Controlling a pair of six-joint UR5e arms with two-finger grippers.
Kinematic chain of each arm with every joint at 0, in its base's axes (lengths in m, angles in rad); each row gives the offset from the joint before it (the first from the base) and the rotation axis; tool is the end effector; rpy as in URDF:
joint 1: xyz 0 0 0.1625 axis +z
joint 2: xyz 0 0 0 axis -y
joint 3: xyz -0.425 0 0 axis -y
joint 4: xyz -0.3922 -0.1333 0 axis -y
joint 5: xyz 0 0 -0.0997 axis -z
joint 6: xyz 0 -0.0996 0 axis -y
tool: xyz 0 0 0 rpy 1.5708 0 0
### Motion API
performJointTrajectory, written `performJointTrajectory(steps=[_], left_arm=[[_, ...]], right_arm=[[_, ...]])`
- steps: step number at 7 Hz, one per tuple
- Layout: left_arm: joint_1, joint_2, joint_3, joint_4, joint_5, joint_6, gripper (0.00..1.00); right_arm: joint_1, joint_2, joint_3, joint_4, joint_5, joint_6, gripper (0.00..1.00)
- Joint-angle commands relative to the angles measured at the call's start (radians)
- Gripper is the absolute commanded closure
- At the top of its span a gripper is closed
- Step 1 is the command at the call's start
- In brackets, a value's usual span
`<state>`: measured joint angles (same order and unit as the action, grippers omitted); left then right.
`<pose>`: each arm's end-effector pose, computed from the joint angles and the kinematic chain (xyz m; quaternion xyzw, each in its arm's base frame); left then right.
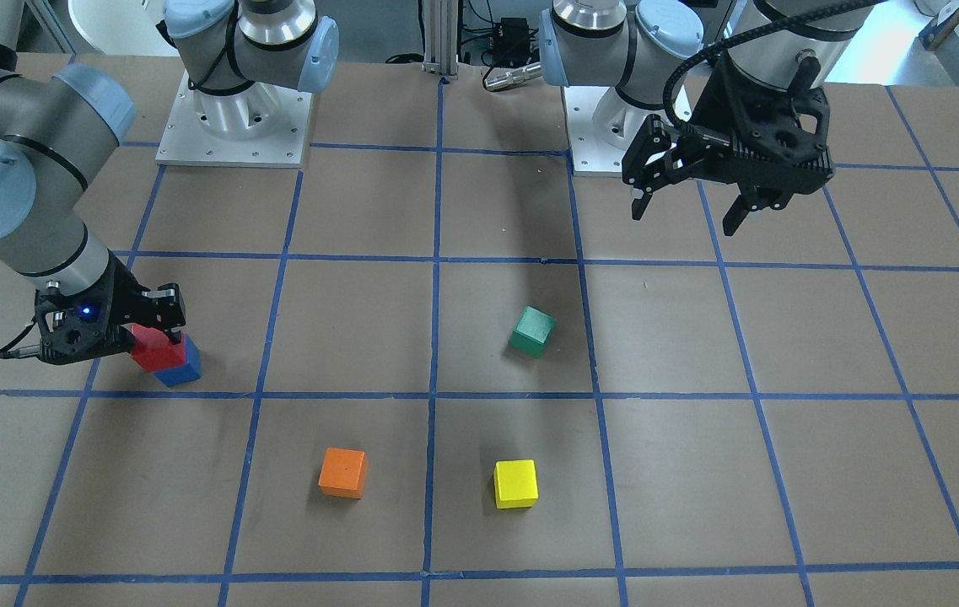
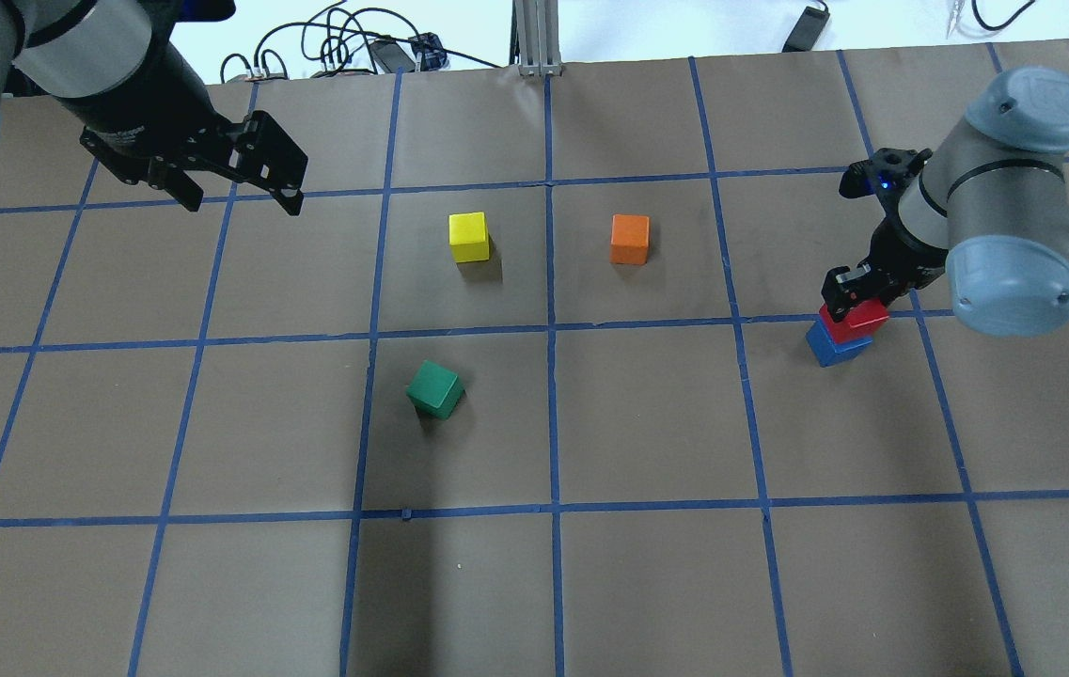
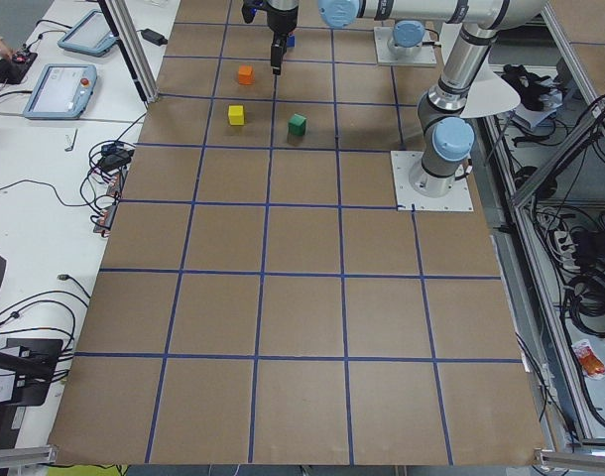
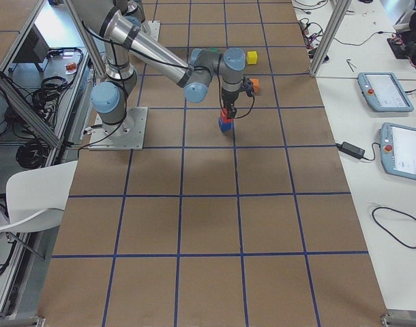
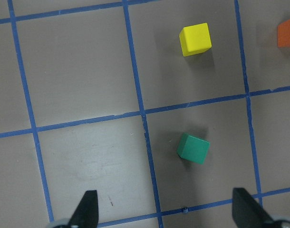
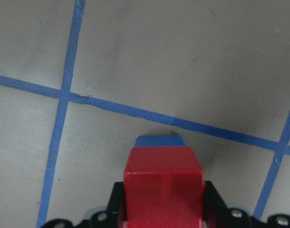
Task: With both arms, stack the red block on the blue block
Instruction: 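Lower the red cube onto the top of the blue cube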
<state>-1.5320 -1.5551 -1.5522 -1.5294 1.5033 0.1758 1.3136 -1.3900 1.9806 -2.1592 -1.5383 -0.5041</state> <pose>-0.1208 -0.4973 0.5093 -0.0696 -0.9963 0.0412 0.0295 0.0044 -0.5199 0.2624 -0.1231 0.9923 -0.0050 0.0155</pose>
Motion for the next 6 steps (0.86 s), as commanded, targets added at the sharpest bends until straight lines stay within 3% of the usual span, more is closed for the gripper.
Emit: performJointTrajectory(steps=[1,2,3,5,6], left_arm=[[0.001,0.000,0.001,0.000,0.000,0.002,0.00],[0.000,0.004,-0.002,0.000,0.000,0.004,0.00],[0.001,0.000,0.001,0.000,0.000,0.004,0.00],[0.001,0.004,0.004,0.000,0.000,0.004,0.00],[0.001,0.001,0.004,0.000,0.000,0.004,0.00]], right_arm=[[0.001,0.000,0.004,-0.011,-0.003,0.001,1.00],[-0.001,0.000,0.004,-0.011,-0.003,0.004,1.00],[-0.001,0.005,0.004,-0.013,-0.006,0.013,0.84],[-0.001,0.017,0.000,-0.013,-0.013,0.007,0.33],[-0.001,0.017,0.000,-0.013,-0.013,0.012,0.15]])
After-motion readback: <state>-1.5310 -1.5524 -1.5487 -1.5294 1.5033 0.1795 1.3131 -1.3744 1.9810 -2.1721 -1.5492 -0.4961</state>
